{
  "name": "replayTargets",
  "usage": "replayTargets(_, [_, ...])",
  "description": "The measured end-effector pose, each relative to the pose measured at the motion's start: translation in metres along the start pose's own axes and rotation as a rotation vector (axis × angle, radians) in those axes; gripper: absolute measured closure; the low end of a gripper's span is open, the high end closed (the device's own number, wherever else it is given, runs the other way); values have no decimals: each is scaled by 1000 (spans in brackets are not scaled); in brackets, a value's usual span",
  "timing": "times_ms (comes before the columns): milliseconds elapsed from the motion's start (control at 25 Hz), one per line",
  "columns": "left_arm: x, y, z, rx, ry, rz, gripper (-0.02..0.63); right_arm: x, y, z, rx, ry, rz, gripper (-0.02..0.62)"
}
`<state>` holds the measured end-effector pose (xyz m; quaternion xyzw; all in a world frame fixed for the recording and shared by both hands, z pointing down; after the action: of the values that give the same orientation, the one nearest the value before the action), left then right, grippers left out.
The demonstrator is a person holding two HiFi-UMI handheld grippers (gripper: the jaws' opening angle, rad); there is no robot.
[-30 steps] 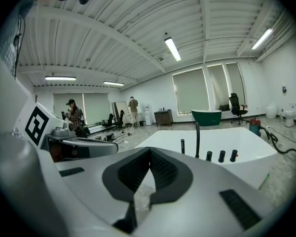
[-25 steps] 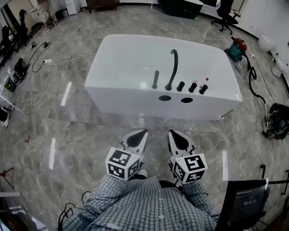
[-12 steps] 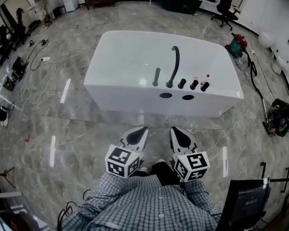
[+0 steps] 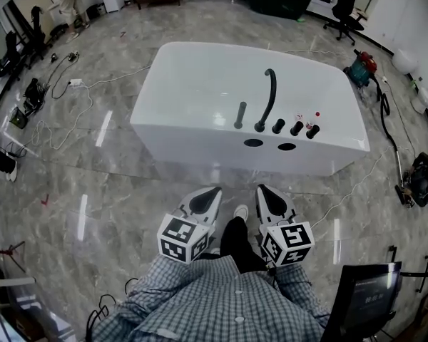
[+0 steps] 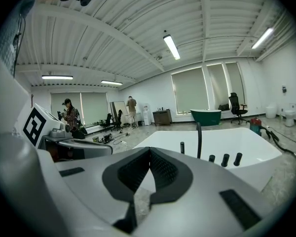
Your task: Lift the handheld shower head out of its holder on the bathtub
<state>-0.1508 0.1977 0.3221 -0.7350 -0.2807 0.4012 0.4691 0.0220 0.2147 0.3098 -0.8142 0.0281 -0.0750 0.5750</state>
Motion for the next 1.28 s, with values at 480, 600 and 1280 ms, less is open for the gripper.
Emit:
replayTargets(480, [-52, 25, -72, 2, 29, 27, 603, 41, 18, -83, -43, 44, 7, 580])
replayTargets(600, [-67, 36, -99, 5, 40, 33, 603, 59, 26, -109, -55, 63, 13, 580])
replayTargets(1280, [-157, 95, -238, -24, 109, 67, 603, 148, 82, -269, -112, 177, 41, 580])
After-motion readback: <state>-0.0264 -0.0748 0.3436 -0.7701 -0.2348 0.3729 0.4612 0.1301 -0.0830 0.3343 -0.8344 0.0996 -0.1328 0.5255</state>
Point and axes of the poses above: the fingertips, and each gripper's own axes: z backward along the fingers, x to its right, y out of its top, the point moved 7 cm from there along z, backward along the fingers, and after that the axes turned 14 degrees about -y, right-handed, at the moved point
